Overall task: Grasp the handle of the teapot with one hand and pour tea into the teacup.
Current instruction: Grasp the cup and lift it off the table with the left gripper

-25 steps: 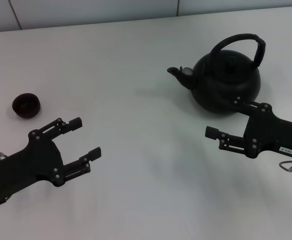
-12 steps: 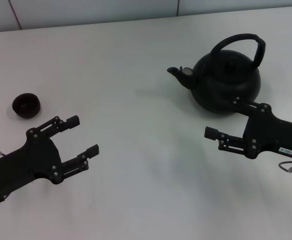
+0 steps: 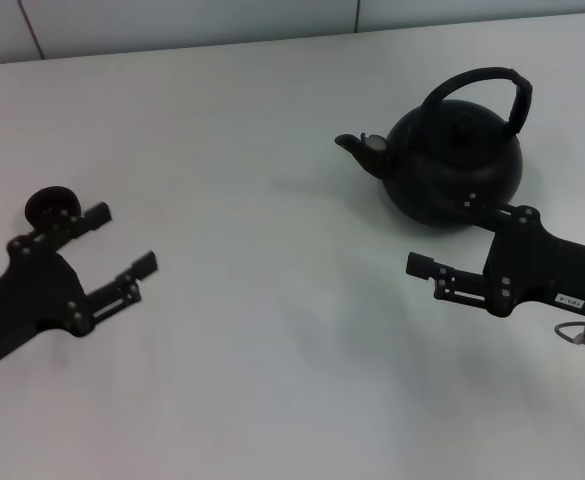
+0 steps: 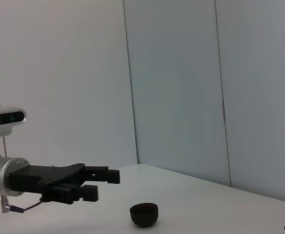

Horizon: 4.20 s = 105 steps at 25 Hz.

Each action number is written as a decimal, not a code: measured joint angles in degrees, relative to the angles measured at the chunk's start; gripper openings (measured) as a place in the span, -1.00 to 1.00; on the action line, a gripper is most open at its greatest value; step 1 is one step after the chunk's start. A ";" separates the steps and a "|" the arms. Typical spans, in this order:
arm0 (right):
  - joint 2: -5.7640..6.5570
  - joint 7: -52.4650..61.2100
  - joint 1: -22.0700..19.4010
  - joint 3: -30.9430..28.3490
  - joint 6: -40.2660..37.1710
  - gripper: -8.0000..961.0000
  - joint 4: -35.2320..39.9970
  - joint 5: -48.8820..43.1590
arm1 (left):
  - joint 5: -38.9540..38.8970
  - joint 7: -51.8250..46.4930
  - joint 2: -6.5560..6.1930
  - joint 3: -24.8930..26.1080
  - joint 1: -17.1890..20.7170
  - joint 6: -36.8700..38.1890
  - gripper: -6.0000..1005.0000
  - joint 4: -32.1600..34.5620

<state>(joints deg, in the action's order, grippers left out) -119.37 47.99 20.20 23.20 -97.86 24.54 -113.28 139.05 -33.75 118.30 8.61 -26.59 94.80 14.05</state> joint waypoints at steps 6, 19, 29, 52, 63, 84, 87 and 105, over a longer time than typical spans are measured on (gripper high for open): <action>-0.06 0.00 0.09 -0.06 -0.14 0.57 -0.02 0.00 | -3.18 -0.02 0.15 0.00 0.28 -2.88 0.53 -0.53; -0.08 0.00 0.45 -0.23 -0.33 0.57 -0.13 0.05 | -11.07 0.52 0.27 0.18 0.01 -12.20 0.53 -2.30; -0.06 0.00 1.20 -0.28 -0.34 0.57 -0.08 0.09 | -11.53 0.82 0.21 0.27 0.18 -13.62 0.53 -2.81; 0.06 0.00 1.70 -0.29 -0.31 0.57 0.34 0.09 | -12.04 3.86 0.21 2.20 0.50 -20.85 0.53 -4.89; 0.21 0.00 1.85 -0.09 -0.38 0.57 0.36 0.09 | -12.24 4.26 0.15 2.21 0.44 -23.89 0.53 -5.82; 0.27 0.00 2.38 -0.09 -0.40 0.57 1.00 0.08 | -13.92 5.24 0.27 2.19 -0.20 -28.33 0.53 -6.67; 0.23 0.00 2.39 -0.09 -0.40 0.56 1.21 0.08 | -13.93 5.25 0.27 2.19 -0.31 -28.36 0.53 -6.92; 0.28 0.00 2.37 -0.53 -1.10 0.56 1.39 0.08 | -14.31 6.59 0.27 2.48 -1.03 -30.06 0.53 -7.37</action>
<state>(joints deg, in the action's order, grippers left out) -119.09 47.99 22.56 22.67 -98.96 25.93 -113.20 124.75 -27.16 118.56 11.10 -27.62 64.74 6.68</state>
